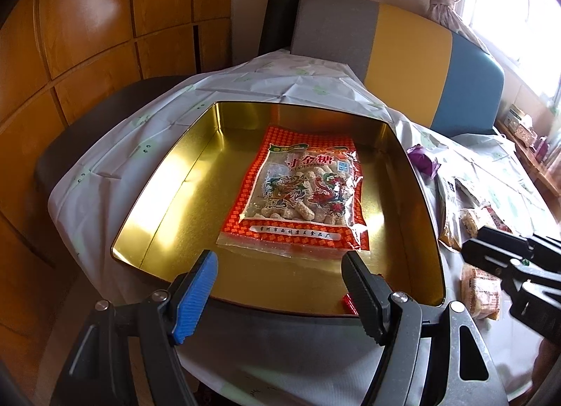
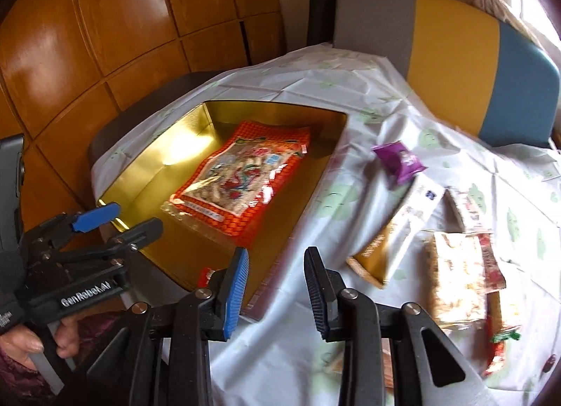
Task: Organize snacks
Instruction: 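Carry the red candy to the gold tray and open the right tool, then withdraw the right tool from the tray back over the snacks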
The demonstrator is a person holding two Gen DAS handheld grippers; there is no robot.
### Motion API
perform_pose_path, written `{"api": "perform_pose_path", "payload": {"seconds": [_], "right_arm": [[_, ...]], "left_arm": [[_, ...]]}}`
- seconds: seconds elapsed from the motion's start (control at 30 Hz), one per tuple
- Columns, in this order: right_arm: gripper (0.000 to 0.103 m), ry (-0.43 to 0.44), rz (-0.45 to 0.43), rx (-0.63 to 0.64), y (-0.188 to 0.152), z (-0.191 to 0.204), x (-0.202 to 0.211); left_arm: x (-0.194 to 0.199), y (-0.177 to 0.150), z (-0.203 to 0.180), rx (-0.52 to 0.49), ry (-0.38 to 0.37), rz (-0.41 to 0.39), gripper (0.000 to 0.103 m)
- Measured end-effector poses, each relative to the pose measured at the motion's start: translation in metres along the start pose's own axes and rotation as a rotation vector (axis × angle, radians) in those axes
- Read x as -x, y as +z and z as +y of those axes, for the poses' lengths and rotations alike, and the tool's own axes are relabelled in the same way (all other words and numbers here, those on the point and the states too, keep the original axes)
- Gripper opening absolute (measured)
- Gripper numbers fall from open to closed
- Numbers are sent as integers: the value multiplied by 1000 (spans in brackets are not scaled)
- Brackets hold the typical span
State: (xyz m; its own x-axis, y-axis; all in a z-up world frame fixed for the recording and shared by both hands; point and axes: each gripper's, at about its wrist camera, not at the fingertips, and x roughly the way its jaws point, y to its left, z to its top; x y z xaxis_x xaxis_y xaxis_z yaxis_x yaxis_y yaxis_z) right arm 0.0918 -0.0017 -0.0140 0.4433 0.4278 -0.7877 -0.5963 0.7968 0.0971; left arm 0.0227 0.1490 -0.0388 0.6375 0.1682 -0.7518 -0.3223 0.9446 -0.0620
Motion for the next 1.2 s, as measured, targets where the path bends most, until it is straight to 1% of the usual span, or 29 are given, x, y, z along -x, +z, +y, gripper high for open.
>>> {"api": "perform_pose_path", "payload": {"seconds": [0.23,0.37,0.67,0.73,0.83,0.93,1.0,1.03,1.1,1.2], "right_arm": [[35,-92,5,-6,-6,-34,15],[35,-163,10,-11,-12,-61,24],[35,-318,24,-58,-30,-135,44],[37,-353,27,-73,-35,-153,48],[38,-413,35,-96,-42,-179,49],[38,-429,38,-175,-53,-205,50],[38,-442,71,-234,-55,-220,49],[38,-431,70,-261,-55,-226,49],[38,-417,65,-302,-54,-232,51],[38,-405,57,-327,-55,-234,54]], "left_arm": [[5,-1,-8,-27,-1,-9,74],[7,-2,-14,-48,-2,-12,74],[9,-2,-29,-88,-9,-7,74],[9,-3,-32,-97,-9,-5,74],[9,-3,-38,-113,-9,-4,74],[9,-3,-44,-128,-12,1,74],[8,-3,-48,-140,-16,3,74],[8,-3,-50,-145,-19,5,74],[8,-3,-55,-160,-25,8,74],[7,-3,-63,-184,-33,10,74]]}}
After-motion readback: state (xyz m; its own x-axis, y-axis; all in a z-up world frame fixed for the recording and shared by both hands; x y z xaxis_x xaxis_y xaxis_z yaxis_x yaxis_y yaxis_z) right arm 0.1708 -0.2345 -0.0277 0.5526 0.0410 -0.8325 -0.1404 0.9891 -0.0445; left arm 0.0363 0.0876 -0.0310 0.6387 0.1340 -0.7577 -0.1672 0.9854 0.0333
